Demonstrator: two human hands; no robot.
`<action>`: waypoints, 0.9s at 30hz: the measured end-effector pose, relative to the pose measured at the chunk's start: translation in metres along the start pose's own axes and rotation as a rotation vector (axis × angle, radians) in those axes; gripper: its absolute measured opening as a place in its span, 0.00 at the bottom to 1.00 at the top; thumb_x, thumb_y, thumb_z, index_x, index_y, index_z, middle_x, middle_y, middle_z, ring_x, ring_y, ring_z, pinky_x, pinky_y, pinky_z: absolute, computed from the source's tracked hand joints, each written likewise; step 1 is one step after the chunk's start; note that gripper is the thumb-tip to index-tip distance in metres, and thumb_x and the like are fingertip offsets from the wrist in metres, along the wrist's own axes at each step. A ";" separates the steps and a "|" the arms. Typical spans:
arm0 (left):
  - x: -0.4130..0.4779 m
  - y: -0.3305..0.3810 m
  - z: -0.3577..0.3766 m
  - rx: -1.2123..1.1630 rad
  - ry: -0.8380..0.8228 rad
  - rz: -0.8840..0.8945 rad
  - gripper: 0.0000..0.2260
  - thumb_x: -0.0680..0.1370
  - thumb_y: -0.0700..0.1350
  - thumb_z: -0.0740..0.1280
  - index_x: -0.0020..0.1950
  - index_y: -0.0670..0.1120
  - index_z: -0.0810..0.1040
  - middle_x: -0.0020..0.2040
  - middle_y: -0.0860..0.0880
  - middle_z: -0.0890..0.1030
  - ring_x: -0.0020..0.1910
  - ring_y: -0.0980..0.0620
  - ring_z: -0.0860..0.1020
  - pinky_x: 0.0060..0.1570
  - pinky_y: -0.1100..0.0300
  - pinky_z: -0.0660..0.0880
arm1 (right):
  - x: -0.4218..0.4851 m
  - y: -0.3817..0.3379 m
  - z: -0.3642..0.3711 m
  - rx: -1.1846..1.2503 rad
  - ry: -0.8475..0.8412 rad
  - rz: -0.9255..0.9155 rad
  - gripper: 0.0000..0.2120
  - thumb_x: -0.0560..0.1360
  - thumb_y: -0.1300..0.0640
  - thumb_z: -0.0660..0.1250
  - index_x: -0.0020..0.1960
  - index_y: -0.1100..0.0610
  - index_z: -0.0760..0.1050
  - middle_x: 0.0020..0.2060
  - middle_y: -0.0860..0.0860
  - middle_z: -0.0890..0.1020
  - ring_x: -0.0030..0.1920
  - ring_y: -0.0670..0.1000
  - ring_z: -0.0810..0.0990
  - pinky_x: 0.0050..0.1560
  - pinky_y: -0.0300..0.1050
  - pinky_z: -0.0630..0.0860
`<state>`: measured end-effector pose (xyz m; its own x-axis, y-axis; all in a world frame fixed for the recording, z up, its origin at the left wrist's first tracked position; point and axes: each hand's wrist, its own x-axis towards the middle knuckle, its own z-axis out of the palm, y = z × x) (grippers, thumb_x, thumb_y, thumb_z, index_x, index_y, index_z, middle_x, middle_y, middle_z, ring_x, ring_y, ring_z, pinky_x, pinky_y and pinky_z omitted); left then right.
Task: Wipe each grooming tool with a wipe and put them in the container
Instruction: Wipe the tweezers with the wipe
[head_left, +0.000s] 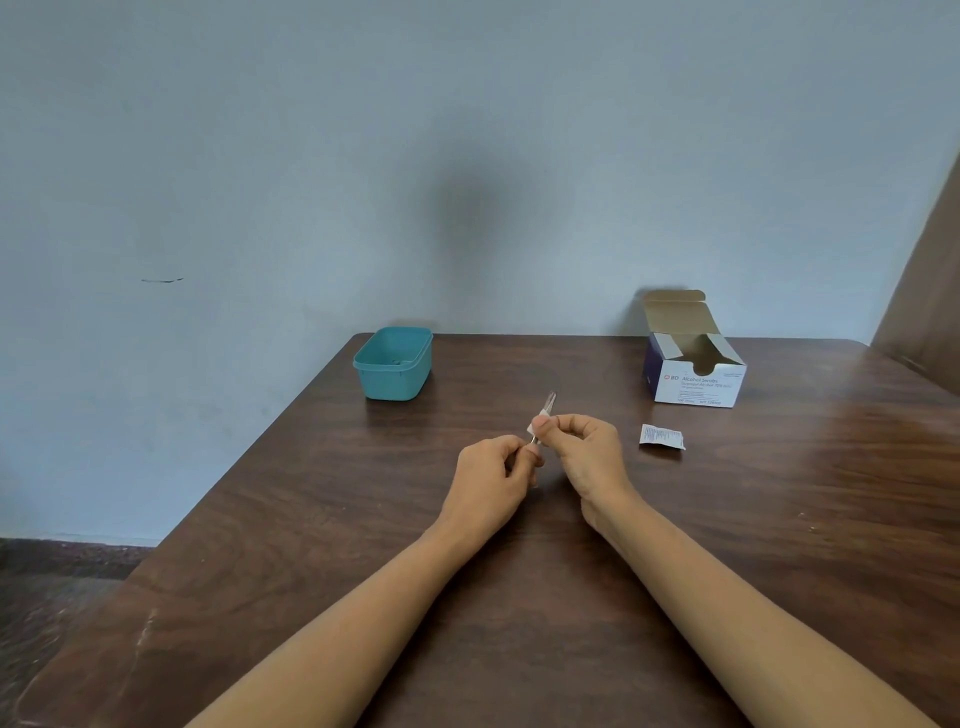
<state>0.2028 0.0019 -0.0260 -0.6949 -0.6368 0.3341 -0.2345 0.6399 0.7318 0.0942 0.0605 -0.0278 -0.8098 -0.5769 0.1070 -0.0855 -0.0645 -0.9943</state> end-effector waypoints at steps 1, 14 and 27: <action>0.000 0.000 0.000 -0.001 0.002 -0.007 0.09 0.80 0.48 0.63 0.45 0.48 0.82 0.36 0.53 0.82 0.34 0.64 0.77 0.37 0.75 0.70 | 0.001 0.000 -0.001 0.003 0.002 0.005 0.06 0.71 0.53 0.73 0.38 0.55 0.82 0.36 0.50 0.84 0.43 0.47 0.80 0.48 0.41 0.74; 0.000 -0.004 -0.002 0.026 0.035 0.039 0.07 0.80 0.43 0.63 0.45 0.47 0.79 0.38 0.53 0.82 0.38 0.60 0.79 0.42 0.67 0.76 | 0.000 -0.006 -0.005 0.116 0.014 0.047 0.08 0.69 0.57 0.75 0.43 0.59 0.79 0.32 0.47 0.81 0.30 0.38 0.76 0.35 0.31 0.70; 0.005 -0.009 -0.001 0.355 -0.006 0.096 0.10 0.82 0.49 0.59 0.49 0.45 0.76 0.44 0.48 0.83 0.44 0.48 0.81 0.46 0.47 0.77 | -0.009 -0.006 0.001 -0.078 -0.094 -0.050 0.08 0.74 0.58 0.71 0.37 0.60 0.81 0.30 0.51 0.82 0.27 0.37 0.76 0.32 0.27 0.69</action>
<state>0.2021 -0.0071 -0.0302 -0.7293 -0.5643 0.3870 -0.3884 0.8070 0.4449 0.1024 0.0653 -0.0227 -0.7459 -0.6483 0.1527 -0.1720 -0.0340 -0.9845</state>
